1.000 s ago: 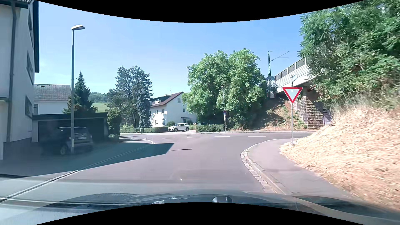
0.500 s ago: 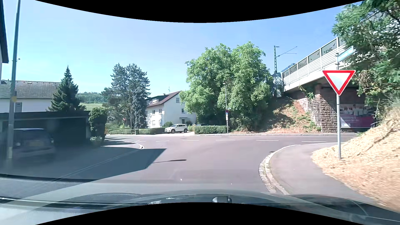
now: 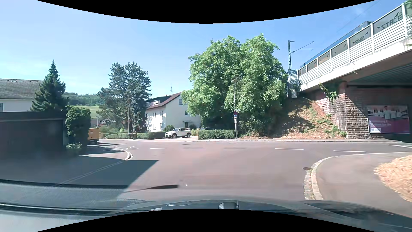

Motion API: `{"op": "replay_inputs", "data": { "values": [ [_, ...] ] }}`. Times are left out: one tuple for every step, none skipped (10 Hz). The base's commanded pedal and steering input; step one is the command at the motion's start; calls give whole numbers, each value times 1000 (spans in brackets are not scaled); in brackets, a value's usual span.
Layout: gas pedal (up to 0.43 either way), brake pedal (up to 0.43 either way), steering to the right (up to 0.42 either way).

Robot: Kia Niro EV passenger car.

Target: Follow the waypoints while adhering to traffic rules and regulations

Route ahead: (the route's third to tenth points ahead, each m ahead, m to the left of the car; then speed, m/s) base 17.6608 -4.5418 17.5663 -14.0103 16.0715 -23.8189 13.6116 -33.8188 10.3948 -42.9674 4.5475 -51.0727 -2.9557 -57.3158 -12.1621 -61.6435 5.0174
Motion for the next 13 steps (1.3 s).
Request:
{"op": "replay_inputs", "data": {
  "values": [
    [0, 177, 22],
    [0, 171, 31],
    [0, 171, 42],
    [0, 177, 55],
    [0, 183, 70],
    [0, 189, 85],
    [0, 189, 106],
    [0, 189, 123],
    [0, 195, 143],
    [0, 195, 165],
    [0, 195, 182],
    [0, 201, 201],
    [0, 201, 224]
  ]
}}
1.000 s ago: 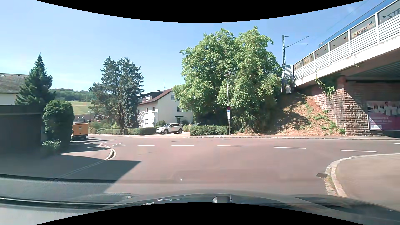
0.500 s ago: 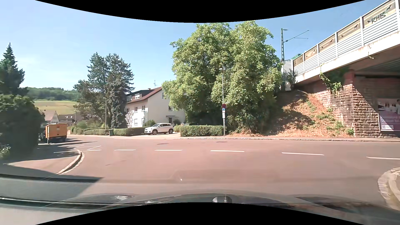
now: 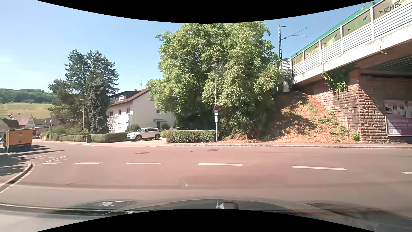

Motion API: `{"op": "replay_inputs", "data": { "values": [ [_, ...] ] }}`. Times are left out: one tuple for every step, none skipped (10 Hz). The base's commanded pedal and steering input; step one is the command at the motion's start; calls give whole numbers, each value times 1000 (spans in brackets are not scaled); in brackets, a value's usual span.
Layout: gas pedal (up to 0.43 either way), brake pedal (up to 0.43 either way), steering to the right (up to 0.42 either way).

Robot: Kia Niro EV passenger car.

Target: Follow the waypoints while adhering to traffic rules and regulations

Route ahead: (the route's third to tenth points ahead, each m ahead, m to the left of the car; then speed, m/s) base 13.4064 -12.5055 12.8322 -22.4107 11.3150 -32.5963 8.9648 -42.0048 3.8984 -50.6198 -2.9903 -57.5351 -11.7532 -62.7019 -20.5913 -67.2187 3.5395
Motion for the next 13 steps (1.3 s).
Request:
{"op": "replay_inputs", "data": {
  "values": [
    [0, 201, 244],
    [0, 207, 266],
    [0, 201, 287],
    [0, 189, 306],
    [0, 177, 325],
    [0, 165, 347],
    [0, 165, 367],
    [0, 171, 389],
    [0, 177, 412],
    [0, 177, 431],
    [0, 73, 449],
    [0, 0, 458],
    [0, 0, 461]
  ]
}}
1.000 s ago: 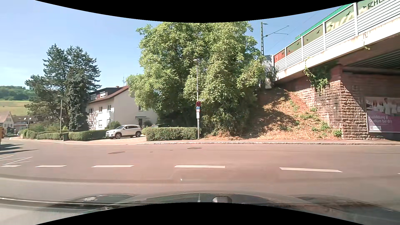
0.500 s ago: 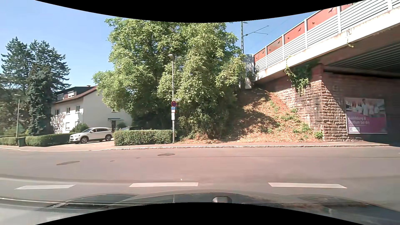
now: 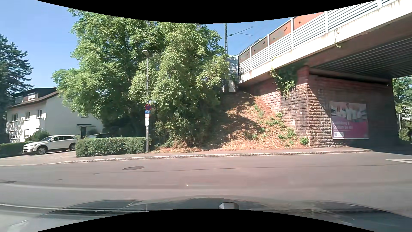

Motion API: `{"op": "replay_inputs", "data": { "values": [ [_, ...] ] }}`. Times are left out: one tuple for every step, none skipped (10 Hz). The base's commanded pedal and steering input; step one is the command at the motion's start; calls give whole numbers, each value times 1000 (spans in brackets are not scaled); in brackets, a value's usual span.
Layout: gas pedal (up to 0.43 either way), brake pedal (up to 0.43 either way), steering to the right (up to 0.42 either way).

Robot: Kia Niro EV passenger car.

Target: Follow the waypoints while adhering to traffic rules and regulations

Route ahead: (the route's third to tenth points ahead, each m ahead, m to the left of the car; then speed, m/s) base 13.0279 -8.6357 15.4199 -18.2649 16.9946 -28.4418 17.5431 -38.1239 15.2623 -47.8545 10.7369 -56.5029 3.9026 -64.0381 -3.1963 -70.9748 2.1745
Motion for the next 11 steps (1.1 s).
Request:
{"op": "replay_inputs", "data": {
  "values": [
    [0, 0, 462],
    [47, 0, 463],
    [209, 0, 463],
    [220, 0, 462],
    [220, 0, 463],
    [220, 0, 463],
    [220, 0, 464],
    [220, 0, 468],
    [220, 0, 475],
    [220, 0, 485],
    [220, 0, 496]
  ]
}}
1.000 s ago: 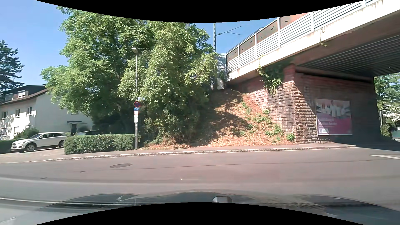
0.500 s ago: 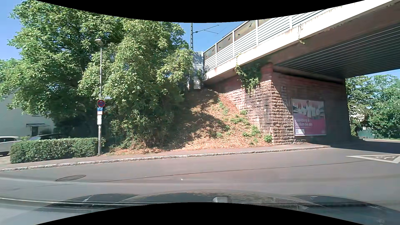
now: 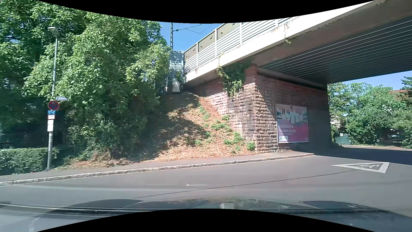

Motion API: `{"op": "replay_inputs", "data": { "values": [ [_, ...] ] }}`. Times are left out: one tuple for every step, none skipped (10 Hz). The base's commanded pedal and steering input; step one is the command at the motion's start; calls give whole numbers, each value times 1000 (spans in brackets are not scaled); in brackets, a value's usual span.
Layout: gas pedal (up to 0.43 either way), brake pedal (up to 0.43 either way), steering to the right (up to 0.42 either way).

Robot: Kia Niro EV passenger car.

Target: Follow the waypoints while adhering to traffic rules and regulations

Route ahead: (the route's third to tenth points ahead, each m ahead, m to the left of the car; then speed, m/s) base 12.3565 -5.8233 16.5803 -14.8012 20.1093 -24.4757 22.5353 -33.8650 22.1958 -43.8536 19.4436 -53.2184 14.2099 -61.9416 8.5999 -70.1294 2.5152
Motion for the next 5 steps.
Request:
{"op": "replay_inputs", "data": {
  "values": [
    [220, 0, 509],
    [220, 0, 518],
    [220, 0, 526],
    [228, 0, 533],
    [228, 0, 534]
  ]
}}
